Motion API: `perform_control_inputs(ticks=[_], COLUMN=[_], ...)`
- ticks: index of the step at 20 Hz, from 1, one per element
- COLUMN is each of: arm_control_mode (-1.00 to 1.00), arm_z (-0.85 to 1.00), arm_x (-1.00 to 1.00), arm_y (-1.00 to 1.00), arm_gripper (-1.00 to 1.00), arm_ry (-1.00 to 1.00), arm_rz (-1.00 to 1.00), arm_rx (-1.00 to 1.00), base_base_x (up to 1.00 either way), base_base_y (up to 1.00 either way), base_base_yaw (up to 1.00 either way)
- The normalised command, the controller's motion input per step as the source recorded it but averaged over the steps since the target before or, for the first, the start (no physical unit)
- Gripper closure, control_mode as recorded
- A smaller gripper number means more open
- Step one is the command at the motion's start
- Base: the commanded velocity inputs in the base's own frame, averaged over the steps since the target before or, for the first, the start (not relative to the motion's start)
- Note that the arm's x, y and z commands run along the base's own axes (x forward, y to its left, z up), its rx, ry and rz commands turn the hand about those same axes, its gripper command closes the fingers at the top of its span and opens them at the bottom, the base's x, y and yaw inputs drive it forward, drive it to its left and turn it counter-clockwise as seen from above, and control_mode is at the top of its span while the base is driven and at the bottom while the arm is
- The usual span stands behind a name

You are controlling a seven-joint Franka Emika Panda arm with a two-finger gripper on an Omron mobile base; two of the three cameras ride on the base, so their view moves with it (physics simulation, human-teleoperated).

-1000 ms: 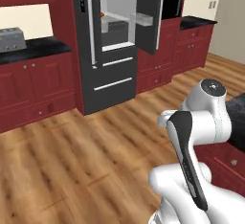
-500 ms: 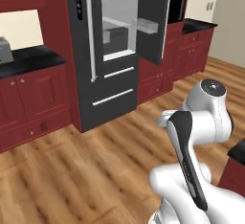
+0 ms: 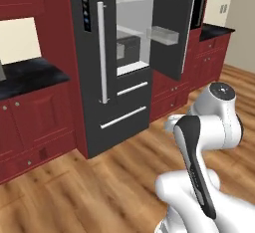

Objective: Pick the kiwi and mango from the fridge and place them on the plate next to the blender to make a fruit smoothie.

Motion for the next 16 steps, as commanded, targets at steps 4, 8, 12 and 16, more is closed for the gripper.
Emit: perform_control_inputs(ticks=[4, 8, 12, 16], arm_control_mode=[1.0, 1.0, 1.0, 1.0], arm_z=[0.0, 0.0, 0.0, 0.0], arm_x=[0.0, 0.0, 0.0, 0.0], arm_y=[0.0, 0.0, 0.0, 0.0], arm_gripper=[-1.0, -1.0, -1.0, -1.0], arm_ry=[0.0, 0.0, 0.0, 0.0], arm_rz=[0.0, 0.0, 0.0, 0.0], arm_rx=[0.0, 0.0, 0.0, 0.0], base_base_x=[1.0, 1.0, 1.0, 1.0], base_base_y=[-0.26, -0.63, -0.7, -0.31], base_base_yaw=[-0.02, 0.0, 0.0, 0.01])
